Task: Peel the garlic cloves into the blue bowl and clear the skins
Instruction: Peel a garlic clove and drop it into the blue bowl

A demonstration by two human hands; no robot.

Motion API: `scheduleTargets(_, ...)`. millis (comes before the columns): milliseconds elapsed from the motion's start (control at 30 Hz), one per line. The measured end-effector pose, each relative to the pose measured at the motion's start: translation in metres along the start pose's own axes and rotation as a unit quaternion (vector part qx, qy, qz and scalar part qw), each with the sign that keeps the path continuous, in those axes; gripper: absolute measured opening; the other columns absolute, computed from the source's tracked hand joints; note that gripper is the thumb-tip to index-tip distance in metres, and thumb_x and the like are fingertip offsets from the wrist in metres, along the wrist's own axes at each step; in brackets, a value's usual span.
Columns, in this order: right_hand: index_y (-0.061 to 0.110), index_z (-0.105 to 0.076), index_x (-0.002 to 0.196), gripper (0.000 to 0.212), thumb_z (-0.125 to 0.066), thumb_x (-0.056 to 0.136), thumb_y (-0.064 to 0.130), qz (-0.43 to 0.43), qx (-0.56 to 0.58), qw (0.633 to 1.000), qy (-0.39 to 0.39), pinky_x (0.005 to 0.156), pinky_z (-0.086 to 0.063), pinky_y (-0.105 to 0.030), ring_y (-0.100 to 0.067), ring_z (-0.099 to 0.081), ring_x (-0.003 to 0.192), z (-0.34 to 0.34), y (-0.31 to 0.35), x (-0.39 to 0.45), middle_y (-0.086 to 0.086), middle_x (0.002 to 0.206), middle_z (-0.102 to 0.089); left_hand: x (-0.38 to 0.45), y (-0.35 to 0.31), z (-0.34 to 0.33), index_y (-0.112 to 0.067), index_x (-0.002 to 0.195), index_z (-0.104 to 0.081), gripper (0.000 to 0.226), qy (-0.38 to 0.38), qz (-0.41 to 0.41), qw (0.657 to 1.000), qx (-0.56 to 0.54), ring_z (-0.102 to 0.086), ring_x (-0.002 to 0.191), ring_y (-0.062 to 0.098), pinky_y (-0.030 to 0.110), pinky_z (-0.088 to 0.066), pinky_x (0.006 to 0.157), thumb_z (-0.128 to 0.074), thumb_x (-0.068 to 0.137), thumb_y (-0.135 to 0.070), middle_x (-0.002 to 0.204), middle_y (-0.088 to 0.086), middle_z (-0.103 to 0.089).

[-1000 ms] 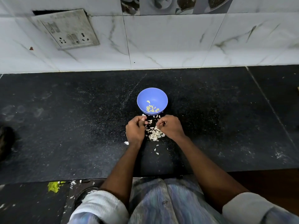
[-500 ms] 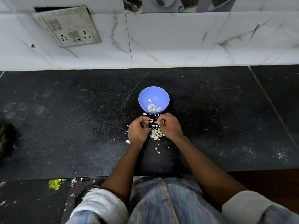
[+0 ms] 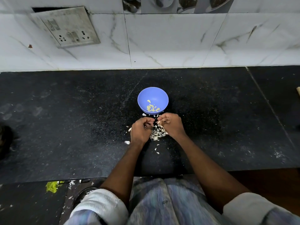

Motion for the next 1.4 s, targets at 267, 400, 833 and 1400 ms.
scheduleTargets(267,0.01,-0.069,0.092,0.021,-0.084,0.079,0.002,-0.008,0.064,0.997,0.029,0.066,-0.053,-0.019,-0.003,-0.069,0.066,-0.001,0.0,0.0,-0.003,0.076,-0.076,-0.004,-0.014,-0.004,-0.031,0.097,-0.083,0.011,0.003,-0.05,0.999,-0.003,-0.068,0.073,0.005,0.031,-0.059,0.07,-0.086,0.087,-0.025,0.087,-0.015,-0.075)
scheduleTargets(400,0.01,-0.065,0.094,0.013,-0.075,0.088,0.003,-0.004,0.067,0.997,0.034,0.066,-0.057,-0.027,-0.015,-0.072,0.07,0.0,0.002,-0.001,-0.005,0.073,-0.075,-0.003,-0.014,-0.005,-0.03,0.082,-0.082,0.008,-0.012,-0.015,1.0,0.016,-0.068,0.071,0.005,0.033,-0.057,0.067,-0.083,0.09,-0.032,0.079,-0.015,-0.074)
scheduleTargets(833,0.008,-0.08,0.103,0.018,-0.079,0.086,0.003,0.005,0.088,0.994,0.064,0.061,-0.051,-0.016,-0.001,-0.067,0.061,-0.004,0.011,-0.006,0.009,0.069,-0.074,-0.002,-0.019,-0.004,-0.014,0.059,-0.048,0.054,-0.008,0.01,1.0,0.024,-0.038,0.05,0.014,0.035,-0.033,0.052,-0.048,0.108,-0.036,0.05,-0.008,-0.045)
scheduleTargets(1400,0.023,-0.076,0.074,0.016,-0.072,0.088,0.032,0.01,-0.059,0.998,0.001,0.07,-0.062,-0.041,-0.008,-0.07,0.062,0.001,0.011,0.002,0.011,0.068,-0.073,-0.006,-0.016,0.009,-0.024,0.075,-0.077,0.017,-0.056,0.052,0.997,-0.019,-0.071,0.065,0.006,0.034,-0.061,0.066,-0.082,0.091,-0.024,0.068,-0.014,-0.074)
Point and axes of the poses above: each hand's wrist, its own x-axis towards the middle knuckle, its own z-axis out of the back of the hand, y = z × x, the point moved 4 cm from there along x, towards the middle knuckle
